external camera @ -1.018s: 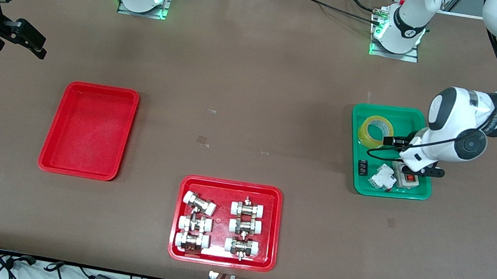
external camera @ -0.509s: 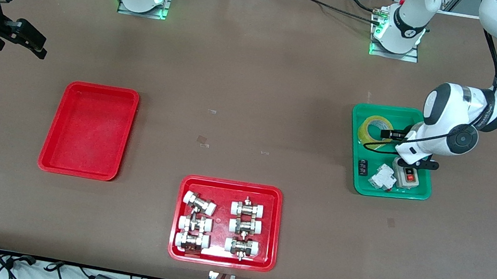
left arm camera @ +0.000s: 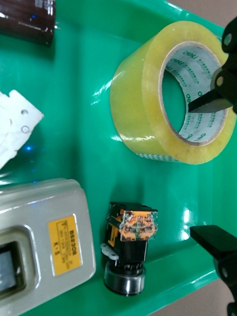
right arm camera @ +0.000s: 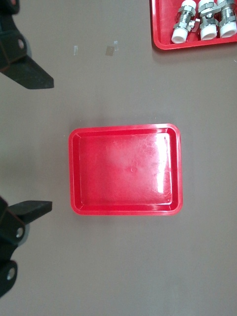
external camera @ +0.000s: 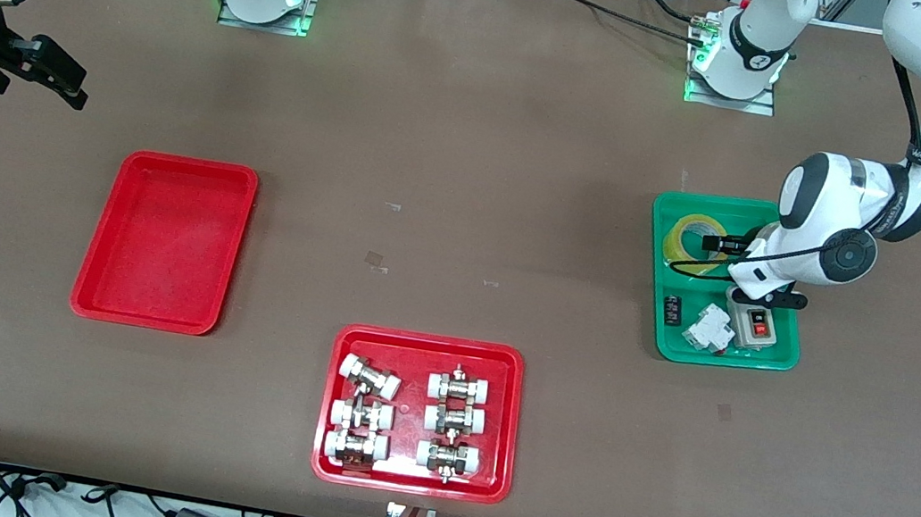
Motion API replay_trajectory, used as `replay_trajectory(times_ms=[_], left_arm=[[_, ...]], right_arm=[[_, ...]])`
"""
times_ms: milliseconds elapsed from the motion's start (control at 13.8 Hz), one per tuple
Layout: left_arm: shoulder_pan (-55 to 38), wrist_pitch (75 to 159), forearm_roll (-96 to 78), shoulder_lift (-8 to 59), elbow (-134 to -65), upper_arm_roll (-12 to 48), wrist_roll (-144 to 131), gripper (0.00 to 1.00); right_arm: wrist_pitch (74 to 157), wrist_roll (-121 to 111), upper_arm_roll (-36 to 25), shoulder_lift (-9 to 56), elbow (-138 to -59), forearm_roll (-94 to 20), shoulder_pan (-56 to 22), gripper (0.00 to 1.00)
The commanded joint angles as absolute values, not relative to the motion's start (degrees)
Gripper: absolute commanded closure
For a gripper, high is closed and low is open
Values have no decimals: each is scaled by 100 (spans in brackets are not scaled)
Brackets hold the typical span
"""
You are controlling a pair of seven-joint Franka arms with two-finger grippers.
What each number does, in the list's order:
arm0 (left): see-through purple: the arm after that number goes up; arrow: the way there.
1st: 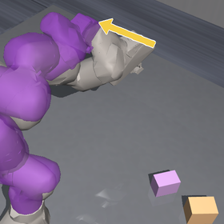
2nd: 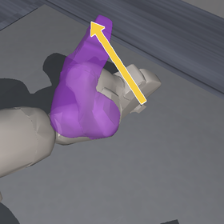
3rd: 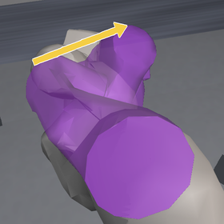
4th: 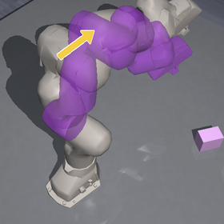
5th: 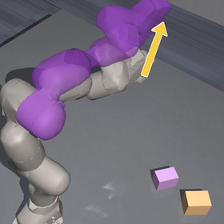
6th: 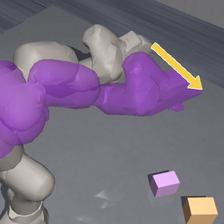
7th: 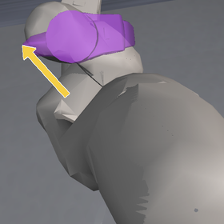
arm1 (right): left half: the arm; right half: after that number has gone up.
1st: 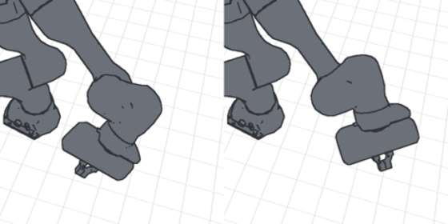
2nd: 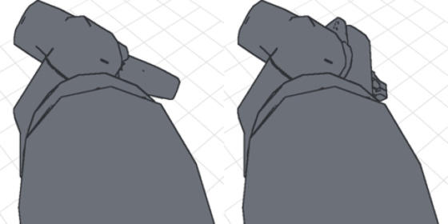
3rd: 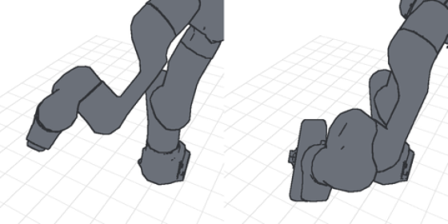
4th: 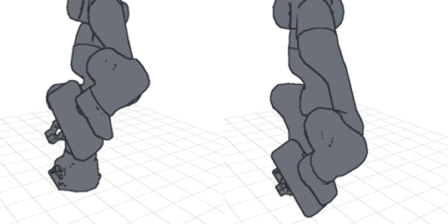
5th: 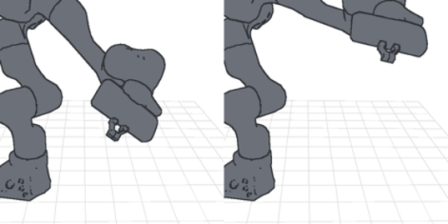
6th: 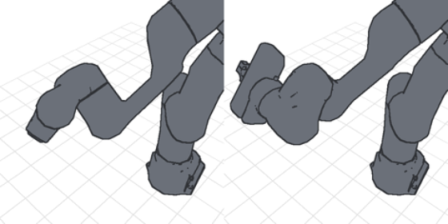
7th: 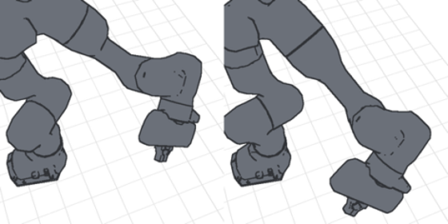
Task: Left arm passes tape to right arm into tray
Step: 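Lower the left gripper into the tape roll's hole and close it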
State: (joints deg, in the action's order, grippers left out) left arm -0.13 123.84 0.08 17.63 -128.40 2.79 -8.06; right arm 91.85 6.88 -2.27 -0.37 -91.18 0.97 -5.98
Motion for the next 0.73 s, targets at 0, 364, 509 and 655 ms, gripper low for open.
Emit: replay_trajectory(times_ms=[0,364,509,655], left_arm=[[-44,12480,18,1670,-12955,316,-1159,0],[-79,12647,18,1705,-12981,316,-1160,10],[-79,12665,18,1714,-12981,316,-1160,31],[-62,12674,18,1723,-12990,316,-1186,36]], right_arm=[[9184,773,-220,-70,-9158,185,-633,0],[9185,782,-220,-70,-9167,185,-633,0],[9176,774,-220,-70,-9167,185,-633,0],[9176,782,-220,-70,-9167,185,-633,0]])
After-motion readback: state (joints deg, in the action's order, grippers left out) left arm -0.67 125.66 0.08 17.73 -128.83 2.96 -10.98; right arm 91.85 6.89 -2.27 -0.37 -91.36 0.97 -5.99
